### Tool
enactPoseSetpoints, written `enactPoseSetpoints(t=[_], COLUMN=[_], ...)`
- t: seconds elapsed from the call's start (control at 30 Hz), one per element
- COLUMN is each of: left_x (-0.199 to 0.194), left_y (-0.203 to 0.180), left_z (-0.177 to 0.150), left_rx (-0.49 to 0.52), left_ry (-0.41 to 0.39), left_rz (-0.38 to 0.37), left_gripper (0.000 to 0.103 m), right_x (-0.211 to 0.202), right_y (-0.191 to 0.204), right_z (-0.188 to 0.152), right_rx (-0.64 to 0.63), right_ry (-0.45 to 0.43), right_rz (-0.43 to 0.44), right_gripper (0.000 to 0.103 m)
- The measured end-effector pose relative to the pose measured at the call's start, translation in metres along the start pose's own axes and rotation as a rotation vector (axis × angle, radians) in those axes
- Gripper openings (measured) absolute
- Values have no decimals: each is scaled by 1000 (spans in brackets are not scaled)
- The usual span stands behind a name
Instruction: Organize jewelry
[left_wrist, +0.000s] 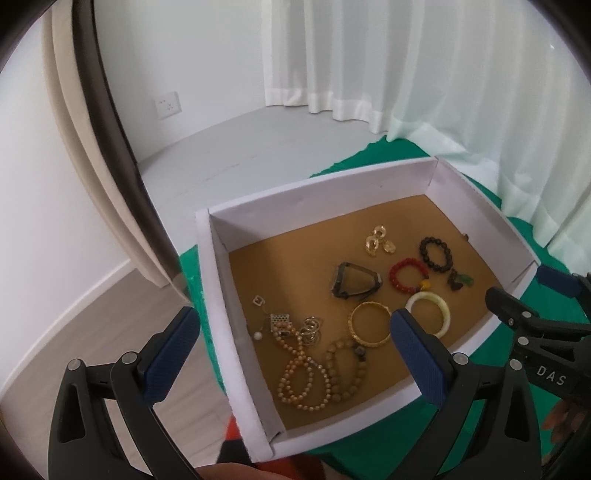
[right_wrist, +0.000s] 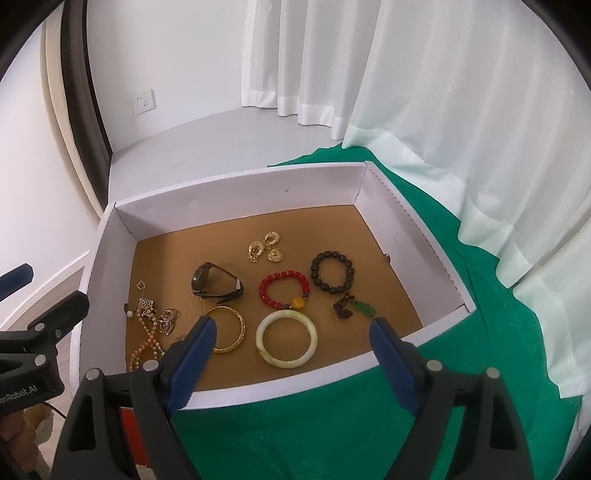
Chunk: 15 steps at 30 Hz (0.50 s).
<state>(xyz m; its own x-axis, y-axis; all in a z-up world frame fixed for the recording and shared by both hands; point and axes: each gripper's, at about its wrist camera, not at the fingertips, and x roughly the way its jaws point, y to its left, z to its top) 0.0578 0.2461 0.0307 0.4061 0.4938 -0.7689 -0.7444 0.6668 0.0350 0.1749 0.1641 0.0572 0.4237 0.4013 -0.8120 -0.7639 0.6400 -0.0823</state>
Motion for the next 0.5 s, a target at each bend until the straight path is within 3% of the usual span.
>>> enactPoseSetpoints(t=[0.5], left_x=[-2], left_y=[-2], left_z=[-2], left_rx=[5], left_ry=[-31], left_rz=[-8], left_gripper=[102], right_x=[3], right_y=[-1], right_z=[-1], right_rx=[3], right_ry=[0], right_rz=[-1], right_gripper=[86])
